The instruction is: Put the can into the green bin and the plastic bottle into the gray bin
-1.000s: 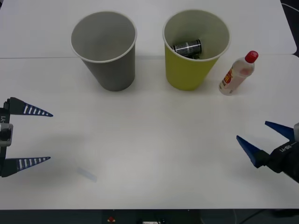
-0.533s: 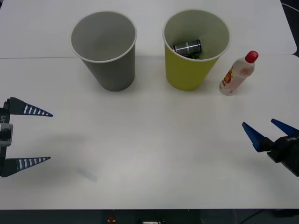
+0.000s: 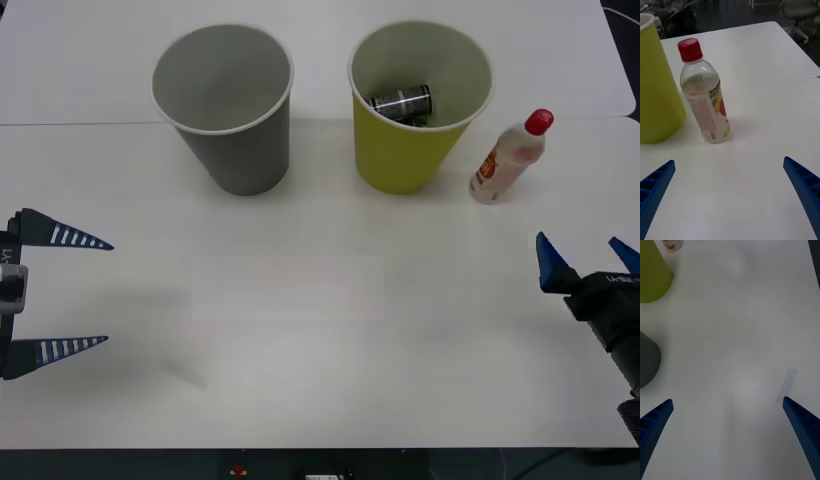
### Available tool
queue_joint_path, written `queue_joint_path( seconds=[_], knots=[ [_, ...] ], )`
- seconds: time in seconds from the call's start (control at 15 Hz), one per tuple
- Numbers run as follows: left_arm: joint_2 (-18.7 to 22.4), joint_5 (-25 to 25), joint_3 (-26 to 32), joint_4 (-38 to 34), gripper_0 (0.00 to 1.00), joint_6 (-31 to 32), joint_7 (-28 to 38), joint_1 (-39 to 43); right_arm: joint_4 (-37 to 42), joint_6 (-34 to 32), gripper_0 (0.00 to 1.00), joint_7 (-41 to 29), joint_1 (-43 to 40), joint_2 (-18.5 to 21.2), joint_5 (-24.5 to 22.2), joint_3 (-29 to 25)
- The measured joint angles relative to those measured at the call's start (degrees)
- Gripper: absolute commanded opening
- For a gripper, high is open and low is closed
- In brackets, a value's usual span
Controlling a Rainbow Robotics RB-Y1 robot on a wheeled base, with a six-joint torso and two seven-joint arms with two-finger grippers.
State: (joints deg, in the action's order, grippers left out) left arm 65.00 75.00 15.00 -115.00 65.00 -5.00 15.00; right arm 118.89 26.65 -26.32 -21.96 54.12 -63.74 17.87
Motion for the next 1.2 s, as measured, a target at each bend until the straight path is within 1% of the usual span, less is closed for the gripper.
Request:
queue_joint_path(
  seconds=[0.13,0.27,0.4,0.53,0.8,1.2],
  knots=[
    [0.0,0.0,0.0,0.0,1.0,0.0,0.0,0.0,-4.07,5.88,1.0,-4.33,3.99,0.17,-6.21,5.72],
    [0.0,0.0,0.0,0.0,1.0,0.0,0.0,0.0,-9.08,10.91,1.0,-9.24,8.53,0.1,-11.17,11.45],
    [0.0,0.0,0.0,0.0,1.0,0.0,0.0,0.0,-13.39,14.34,1.0,-12.97,12.63,-0.54,-14.02,15.97],
    [0.0,0.0,0.0,0.0,1.0,0.0,0.0,0.0,-17.53,15.72,1.0,-15.61,16.12,-2.02,-16.37,19.01],
    [0.0,0.0,0.0,0.0,1.0,0.0,0.0,0.0,-22.83,15.83,1.0,-15.86,21.48,-4.53,-18.41,21.74],
    [0.0,0.0,0.0,0.0,1.0,0.0,0.0,0.0,-27.61,15.74,1.0,-15.54,27.39,-7.13,-18.7,24.68]
  ],
)
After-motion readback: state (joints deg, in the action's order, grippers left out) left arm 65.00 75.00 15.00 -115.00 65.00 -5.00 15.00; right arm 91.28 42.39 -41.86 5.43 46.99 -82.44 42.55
